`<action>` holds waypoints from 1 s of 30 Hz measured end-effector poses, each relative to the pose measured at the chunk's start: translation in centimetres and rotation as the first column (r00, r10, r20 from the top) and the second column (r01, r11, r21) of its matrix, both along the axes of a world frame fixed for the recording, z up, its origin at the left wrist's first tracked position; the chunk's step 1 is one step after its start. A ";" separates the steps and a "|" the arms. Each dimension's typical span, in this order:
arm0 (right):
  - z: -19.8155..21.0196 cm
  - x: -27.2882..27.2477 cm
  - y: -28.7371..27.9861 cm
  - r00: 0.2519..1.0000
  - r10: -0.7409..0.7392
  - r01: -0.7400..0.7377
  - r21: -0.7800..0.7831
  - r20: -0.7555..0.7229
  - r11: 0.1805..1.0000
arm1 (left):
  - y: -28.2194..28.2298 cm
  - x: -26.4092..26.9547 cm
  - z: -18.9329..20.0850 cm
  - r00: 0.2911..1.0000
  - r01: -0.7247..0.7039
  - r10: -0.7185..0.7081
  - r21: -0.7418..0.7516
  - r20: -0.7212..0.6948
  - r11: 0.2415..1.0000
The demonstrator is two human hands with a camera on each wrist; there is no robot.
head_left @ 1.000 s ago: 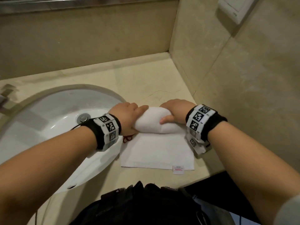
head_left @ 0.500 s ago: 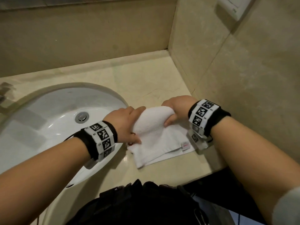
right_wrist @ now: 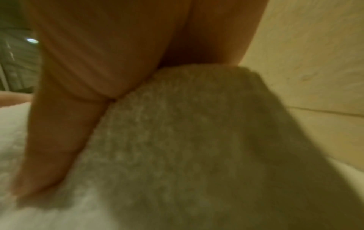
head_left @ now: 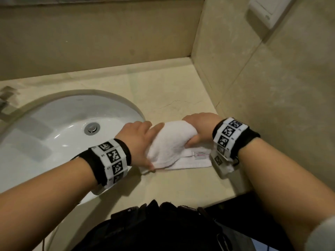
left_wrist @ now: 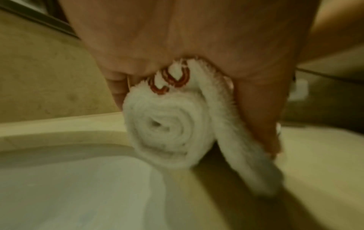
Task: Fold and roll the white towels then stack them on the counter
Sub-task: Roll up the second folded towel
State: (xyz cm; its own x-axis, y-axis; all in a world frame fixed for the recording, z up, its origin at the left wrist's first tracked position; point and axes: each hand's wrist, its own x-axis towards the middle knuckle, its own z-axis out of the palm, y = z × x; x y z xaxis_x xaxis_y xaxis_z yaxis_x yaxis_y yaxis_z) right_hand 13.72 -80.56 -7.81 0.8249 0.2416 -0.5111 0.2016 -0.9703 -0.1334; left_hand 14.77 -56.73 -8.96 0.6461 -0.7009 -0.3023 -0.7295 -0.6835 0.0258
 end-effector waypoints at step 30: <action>-1.0 -5.5 1.1 0.939 -0.318 0.285 0.218 0.135 0.934 | -0.2 -2.7 2.1 0.988 -0.120 0.115 0.042 0.099 0.992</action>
